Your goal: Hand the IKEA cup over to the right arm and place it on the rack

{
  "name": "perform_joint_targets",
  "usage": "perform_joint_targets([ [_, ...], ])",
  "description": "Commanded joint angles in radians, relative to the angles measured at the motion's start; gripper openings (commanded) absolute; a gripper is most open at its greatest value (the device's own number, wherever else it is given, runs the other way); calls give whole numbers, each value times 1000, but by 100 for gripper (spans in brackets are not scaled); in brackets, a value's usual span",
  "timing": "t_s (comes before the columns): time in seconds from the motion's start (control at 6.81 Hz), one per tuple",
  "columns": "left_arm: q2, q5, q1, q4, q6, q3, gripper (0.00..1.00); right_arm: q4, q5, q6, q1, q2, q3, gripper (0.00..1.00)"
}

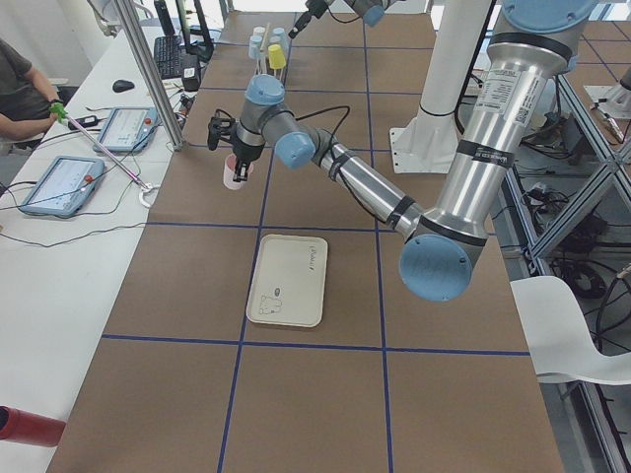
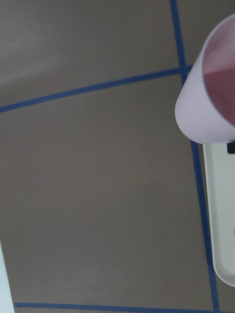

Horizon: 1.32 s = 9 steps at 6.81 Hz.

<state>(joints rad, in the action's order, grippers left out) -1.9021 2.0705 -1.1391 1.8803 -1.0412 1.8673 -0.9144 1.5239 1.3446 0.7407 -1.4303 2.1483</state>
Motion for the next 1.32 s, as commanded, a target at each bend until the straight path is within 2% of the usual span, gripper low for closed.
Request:
perform_joint_targets([
  [0.0, -15, 0, 4, 385, -313, -55, 0, 0, 7, 59, 0, 43, 1, 100],
  [0.15, -18, -1, 10, 548, -448, -91, 0, 15, 6, 67, 0, 56, 1, 100],
  [0.44, -75, -6, 45, 679, -575, -137, 0, 34, 5, 114, -1, 76, -7, 100],
  [0.59, -89, -73, 121, 747, -673, -149, 0, 34, 5, 134, -1, 83, -13, 100],
  [0.73, -119, -216, 212, 819, -786, -172, 0, 35, 5, 174, -3, 103, -13, 100],
  [1.03, -169, -408, 338, 980, -1002, -218, 0, 35, 1, 288, -3, 175, -37, 100],
  [1.18, -184, -490, 372, 1031, -1081, -221, 0, 99, -4, 353, -3, 188, -56, 100],
])
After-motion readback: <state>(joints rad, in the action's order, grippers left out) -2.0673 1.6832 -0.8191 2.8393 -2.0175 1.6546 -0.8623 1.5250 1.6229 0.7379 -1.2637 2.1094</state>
